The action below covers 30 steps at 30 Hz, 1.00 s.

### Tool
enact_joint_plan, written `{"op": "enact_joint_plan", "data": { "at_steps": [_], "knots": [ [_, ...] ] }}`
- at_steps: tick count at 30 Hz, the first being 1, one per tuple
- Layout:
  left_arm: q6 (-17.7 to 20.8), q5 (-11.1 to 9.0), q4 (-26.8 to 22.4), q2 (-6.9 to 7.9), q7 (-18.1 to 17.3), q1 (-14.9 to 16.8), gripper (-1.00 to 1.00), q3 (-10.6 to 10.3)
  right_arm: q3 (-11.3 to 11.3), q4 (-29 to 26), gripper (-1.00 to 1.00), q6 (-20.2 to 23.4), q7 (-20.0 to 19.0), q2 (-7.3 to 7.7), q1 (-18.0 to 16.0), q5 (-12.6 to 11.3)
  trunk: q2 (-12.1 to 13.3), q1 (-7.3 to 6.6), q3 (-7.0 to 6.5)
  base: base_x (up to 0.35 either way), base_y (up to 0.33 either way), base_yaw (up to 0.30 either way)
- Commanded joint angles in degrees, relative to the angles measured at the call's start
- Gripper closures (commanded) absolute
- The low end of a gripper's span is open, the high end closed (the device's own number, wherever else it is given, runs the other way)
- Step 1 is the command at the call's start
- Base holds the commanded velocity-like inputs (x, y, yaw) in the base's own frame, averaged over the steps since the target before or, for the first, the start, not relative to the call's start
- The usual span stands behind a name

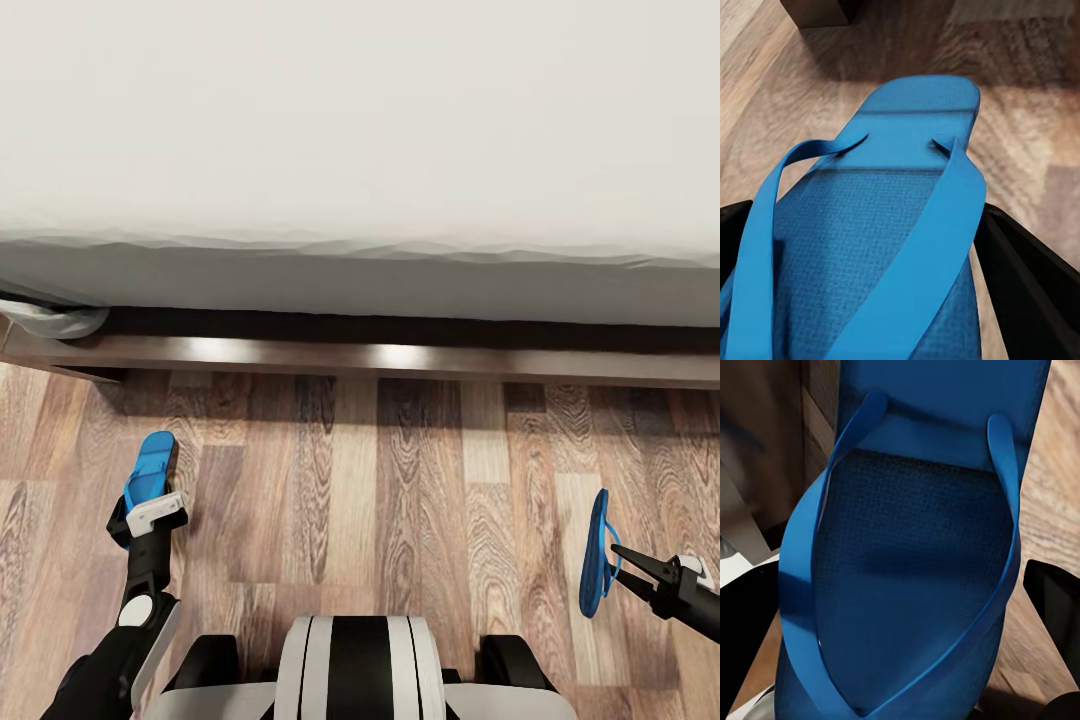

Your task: In the bedroom, move the book from the bed onto either nightstand, and place the two sandals side by side next to the bed.

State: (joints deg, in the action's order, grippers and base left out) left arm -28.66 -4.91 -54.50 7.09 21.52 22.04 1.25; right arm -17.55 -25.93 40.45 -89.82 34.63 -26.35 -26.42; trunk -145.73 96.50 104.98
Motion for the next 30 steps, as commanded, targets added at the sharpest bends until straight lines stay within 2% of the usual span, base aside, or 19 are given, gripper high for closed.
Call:
{"op": "enact_joint_plan", "data": {
  "at_steps": [1, 3, 4, 30],
  "knots": [
    [-0.3, -0.5, 0.0, 0.03, 0.1, 0.0, 1.00, -0.1, 0.0, 0.0, 1.00, 0.6, -0.2, 0.00, 0.0, 0.0, 0.0, -0.01, 0.02, 0.000, 0.000, 0.000],
    [-0.3, -0.5, 0.0, 0.03, 0.0, 0.0, 1.00, -0.1, 0.0, 0.0, 1.00, 0.7, -0.2, 0.02, 0.0, 0.0, 0.0, -0.01, 0.02, 0.000, 0.000, 0.000],
    [-0.3, -0.5, 0.0, 0.03, 0.0, 0.0, -1.00, -0.1, 0.0, 0.0, 1.00, 0.7, -0.2, 0.01, 0.0, 0.0, 0.0, -0.01, 0.02, 0.000, 0.000, 0.000],
    [-0.3, -0.5, -0.1, 0.03, 0.1, 0.0, -1.00, -0.1, 0.0, 0.0, 1.00, 0.7, -0.2, 0.00, 0.0, -0.1, 0.0, -0.01, 0.02, 0.000, 0.000, 0.000]
  ]
}}
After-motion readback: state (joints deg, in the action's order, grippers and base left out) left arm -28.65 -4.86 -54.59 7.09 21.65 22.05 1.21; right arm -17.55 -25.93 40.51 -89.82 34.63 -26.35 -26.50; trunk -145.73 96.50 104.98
